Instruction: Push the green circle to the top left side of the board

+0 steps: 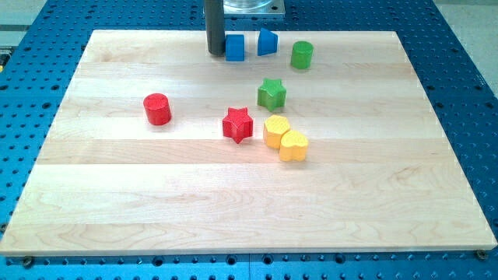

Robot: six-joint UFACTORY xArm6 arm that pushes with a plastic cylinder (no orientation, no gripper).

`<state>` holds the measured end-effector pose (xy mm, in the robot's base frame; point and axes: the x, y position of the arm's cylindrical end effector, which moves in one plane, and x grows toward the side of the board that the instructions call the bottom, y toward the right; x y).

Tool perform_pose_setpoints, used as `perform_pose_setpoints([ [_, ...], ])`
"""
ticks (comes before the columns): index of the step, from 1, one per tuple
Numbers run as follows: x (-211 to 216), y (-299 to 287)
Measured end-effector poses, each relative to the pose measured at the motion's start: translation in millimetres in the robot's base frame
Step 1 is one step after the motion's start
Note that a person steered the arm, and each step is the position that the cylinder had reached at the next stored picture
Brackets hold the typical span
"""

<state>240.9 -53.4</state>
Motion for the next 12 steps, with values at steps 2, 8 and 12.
perform_pose_setpoints([
  [2, 69, -29],
  [8, 80, -31],
  [12, 85, 74],
])
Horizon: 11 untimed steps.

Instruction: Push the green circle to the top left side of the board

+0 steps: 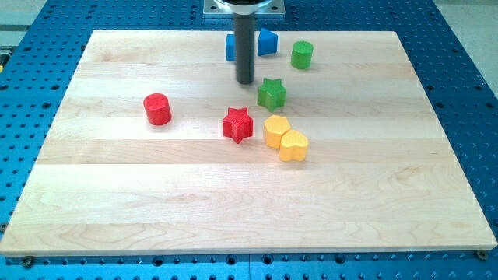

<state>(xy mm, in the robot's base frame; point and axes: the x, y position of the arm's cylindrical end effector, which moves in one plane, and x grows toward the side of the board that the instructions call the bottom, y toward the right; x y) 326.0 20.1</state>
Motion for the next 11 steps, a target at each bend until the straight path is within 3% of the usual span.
perform_pose_setpoints([
  [2, -36, 144],
  [3, -78, 143],
  [5, -17, 27],
  [6, -15, -13],
  [7, -29, 17],
  [8, -50, 6],
  [9, -27, -83],
  [11, -58, -179],
])
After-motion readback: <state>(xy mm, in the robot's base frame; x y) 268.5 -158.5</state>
